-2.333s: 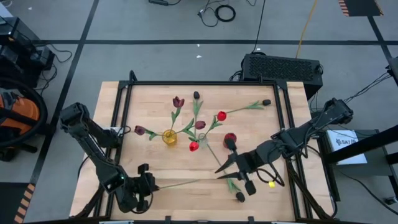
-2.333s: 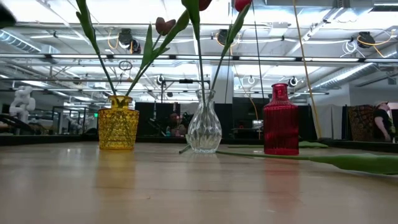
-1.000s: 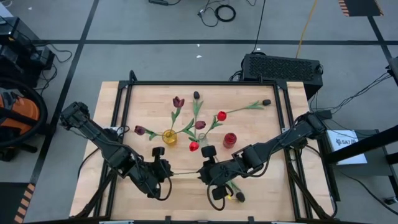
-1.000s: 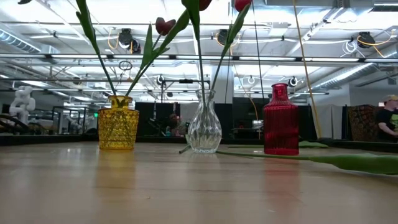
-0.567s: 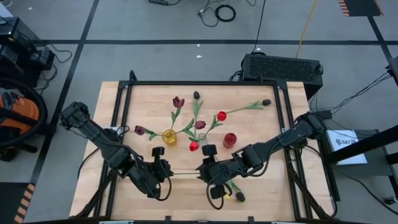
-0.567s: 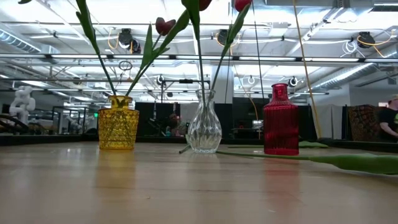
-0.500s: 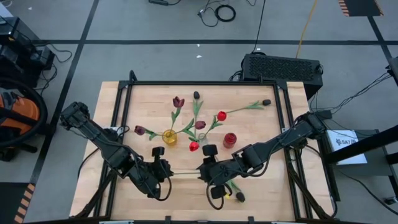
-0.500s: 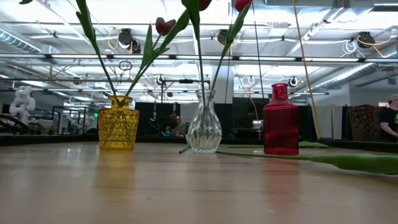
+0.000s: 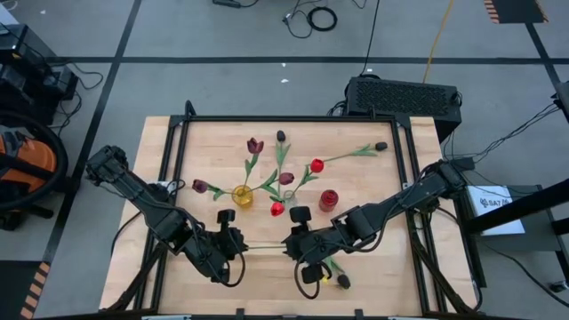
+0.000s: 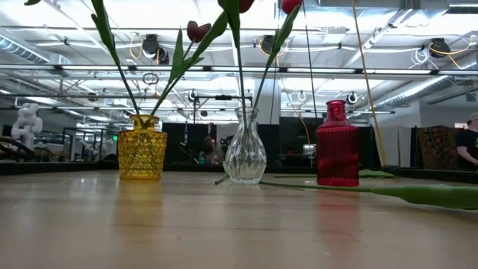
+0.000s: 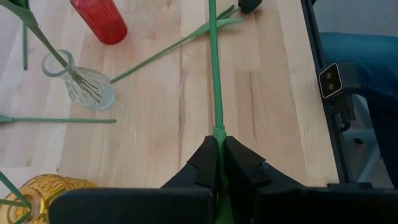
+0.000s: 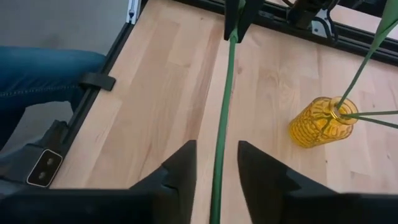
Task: Sort flowers into vase by color
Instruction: Put the pink tulip into the transparent vase
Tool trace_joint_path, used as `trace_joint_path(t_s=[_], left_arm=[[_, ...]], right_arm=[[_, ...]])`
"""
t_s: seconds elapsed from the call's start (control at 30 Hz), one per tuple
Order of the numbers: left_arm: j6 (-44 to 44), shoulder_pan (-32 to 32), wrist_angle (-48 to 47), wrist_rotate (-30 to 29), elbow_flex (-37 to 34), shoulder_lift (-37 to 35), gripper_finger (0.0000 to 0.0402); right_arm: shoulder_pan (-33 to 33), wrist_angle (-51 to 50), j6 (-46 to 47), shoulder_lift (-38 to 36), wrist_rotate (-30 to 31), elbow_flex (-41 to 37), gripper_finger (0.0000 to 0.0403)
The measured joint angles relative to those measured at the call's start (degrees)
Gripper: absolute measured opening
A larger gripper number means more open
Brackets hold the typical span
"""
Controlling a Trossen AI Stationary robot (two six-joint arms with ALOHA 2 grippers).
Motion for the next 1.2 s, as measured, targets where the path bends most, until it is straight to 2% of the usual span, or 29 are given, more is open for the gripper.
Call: trace_joint_path(t_s=[0.43,0.57,0.67,0.77,0.9,1.07,1.2], left_arm=[[0.0,0.0,0.0,0.0,0.0,0.0,0.0020],[0.0,0.0,0.0,-0.2,0.0,0.0,0.0020],[0.1,-0.1,0.1,-2.6,-0.1,0.0,0.0023],[0.1,-0.1,0.9,-4.1,-0.1,0.0,0.0044],[-0.1,0.0,2.9,-6.8,-0.1,0.0,0.0095],[2.9,0.0,4.9,-7.3,0.3,-0.1,0.0155],[5.6,-0.7,6.3,-12.3,4.0,-0.7,0.0184]], right_arm=[[-0.5,-1.2,-1.4,0.0,0.0,0.0,0.0010],[-0.5,-1.2,-2.3,0.0,0.0,0.0,0.0005],[-0.5,-1.4,-2.4,0.0,0.1,0.0,0.0003],[-0.4,-1.7,-2.4,0.0,0.0,0.0,0.0003],[-0.5,-2.2,-2.4,0.0,0.1,0.0,0.0003],[-0.6,-3.7,-2.4,-1.0,0.1,-0.1,0.0002],[-0.9,-6.4,-0.9,-3.6,0.2,-0.1,0.0002]])
